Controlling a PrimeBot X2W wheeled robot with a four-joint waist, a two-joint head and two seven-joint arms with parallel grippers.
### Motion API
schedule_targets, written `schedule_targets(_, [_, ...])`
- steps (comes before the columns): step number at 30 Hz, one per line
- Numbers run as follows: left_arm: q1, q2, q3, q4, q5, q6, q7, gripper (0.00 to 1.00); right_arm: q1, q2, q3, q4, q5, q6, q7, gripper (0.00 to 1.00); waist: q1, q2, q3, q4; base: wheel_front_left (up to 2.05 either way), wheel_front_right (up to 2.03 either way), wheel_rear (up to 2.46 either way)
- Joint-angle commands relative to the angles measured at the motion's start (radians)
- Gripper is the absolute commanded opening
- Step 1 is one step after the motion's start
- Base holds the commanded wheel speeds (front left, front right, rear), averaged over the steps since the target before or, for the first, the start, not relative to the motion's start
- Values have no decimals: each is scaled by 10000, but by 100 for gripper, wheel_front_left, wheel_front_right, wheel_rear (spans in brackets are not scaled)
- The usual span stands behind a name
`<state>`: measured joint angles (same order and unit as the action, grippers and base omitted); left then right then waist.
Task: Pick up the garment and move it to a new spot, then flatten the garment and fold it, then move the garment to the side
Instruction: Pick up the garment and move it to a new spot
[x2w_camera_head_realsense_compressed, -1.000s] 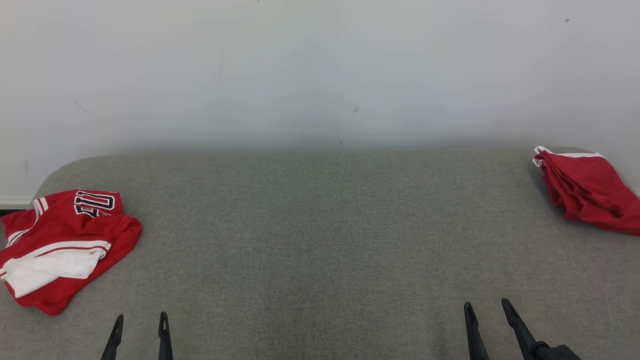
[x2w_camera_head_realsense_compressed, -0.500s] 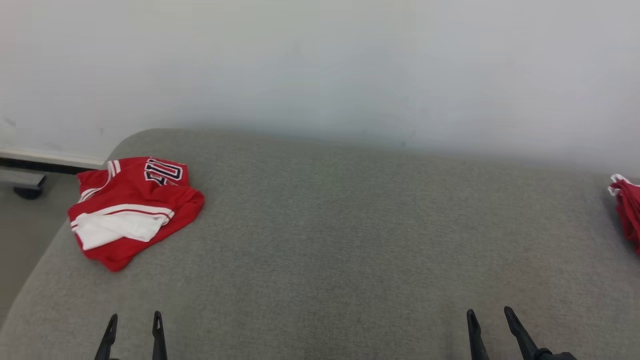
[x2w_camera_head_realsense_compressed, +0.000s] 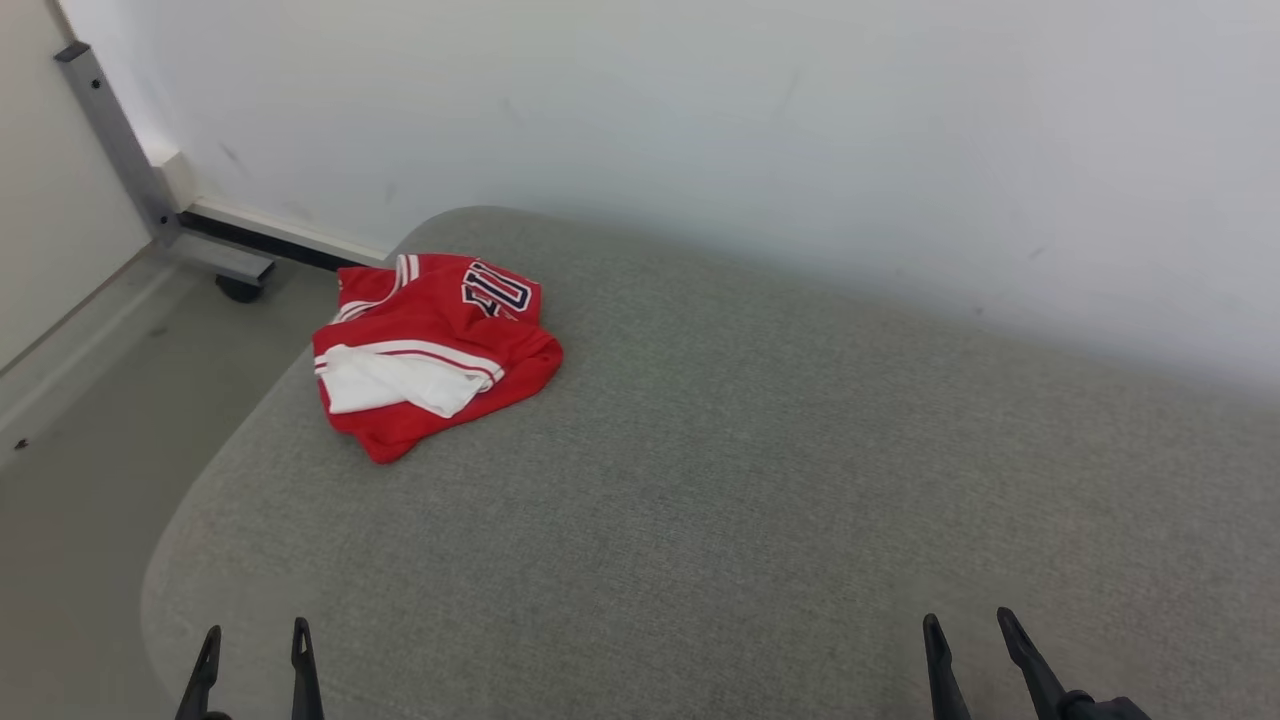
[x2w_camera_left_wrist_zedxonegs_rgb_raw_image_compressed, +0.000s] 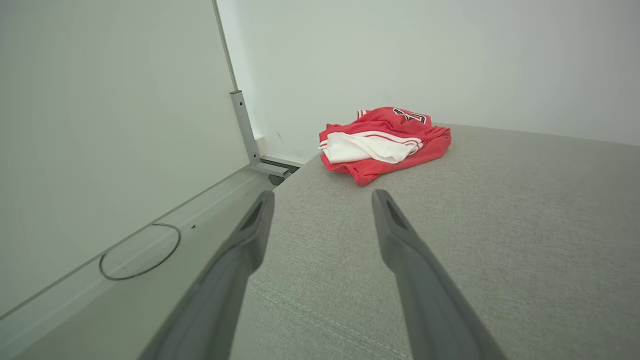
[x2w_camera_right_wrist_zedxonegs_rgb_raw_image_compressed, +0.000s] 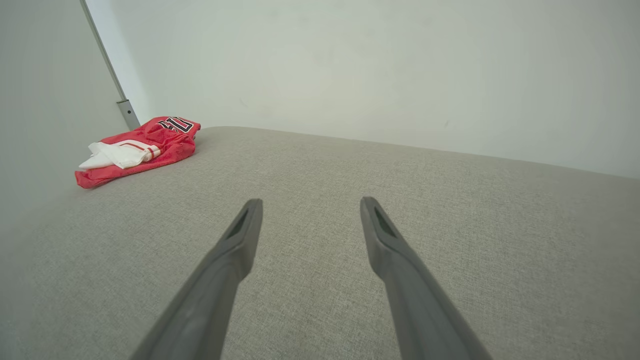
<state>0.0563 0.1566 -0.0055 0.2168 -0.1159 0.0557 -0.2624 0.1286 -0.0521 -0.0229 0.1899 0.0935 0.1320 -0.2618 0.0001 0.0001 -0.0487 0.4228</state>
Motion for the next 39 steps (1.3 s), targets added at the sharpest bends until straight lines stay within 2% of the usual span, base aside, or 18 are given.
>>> schedule_targets(1, [-163, 38, 37, 51, -75, 22, -12, 100, -87, 32, 10, -3, -94, -23, -43, 100, -1, -1, 158, 605, 0, 0, 0])
schedule_targets(8, [-20, 23, 156, -46, -170, 172, -25, 100, -285, 30, 129, 80, -167, -23, -43, 100, -1, -1, 296, 786, 0, 0, 0])
schedule_targets(21, [-235, 129, 112, 26, -210, 140, -31, 100, -334, 30, 195, 152, -61, -23, -43, 100, -1, -1, 329, 718, 0, 0, 0])
schedule_targets(29, [-993, 72, 223, 86, -460, 137, -13, 100, -576, 29, 128, -34, -398, -23, -43, 100, -1, -1, 779, -101, 0, 0, 0])
schedule_targets(39, [-3453, 706, 629, 441, -879, -47, 103, 100, -1395, -227, 177, -261, -506, -23, -40, 100, -1, -1, 2206, -2008, 0, 0, 0])
